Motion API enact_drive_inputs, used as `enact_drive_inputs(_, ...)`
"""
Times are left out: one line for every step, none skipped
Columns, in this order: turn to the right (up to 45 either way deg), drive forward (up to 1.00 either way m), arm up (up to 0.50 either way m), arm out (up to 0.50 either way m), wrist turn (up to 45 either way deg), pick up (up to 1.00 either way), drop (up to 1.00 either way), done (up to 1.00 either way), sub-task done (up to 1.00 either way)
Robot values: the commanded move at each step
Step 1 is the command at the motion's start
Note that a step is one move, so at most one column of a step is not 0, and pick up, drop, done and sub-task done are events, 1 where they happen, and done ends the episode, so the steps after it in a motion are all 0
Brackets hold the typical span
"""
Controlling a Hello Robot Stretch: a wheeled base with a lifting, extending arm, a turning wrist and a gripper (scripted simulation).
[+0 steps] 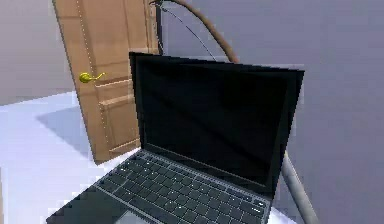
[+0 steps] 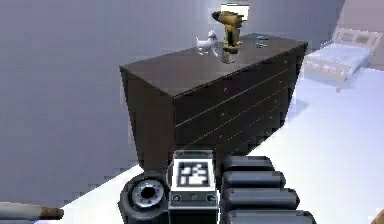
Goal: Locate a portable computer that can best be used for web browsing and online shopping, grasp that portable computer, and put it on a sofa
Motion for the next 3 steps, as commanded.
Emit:
enact_drive_inputs(0.0,0.4,0.0,0.0,0.0,0.0,0.0,0.0,0.0)
enact_drive_inputs(-45.0,0.0,0.0,0.0,0.0,0.0,0.0,0.0,0.0)
enact_drive_inputs(0.0,1.0,0.0,0.0,0.0,0.0,0.0,0.0,0.0)
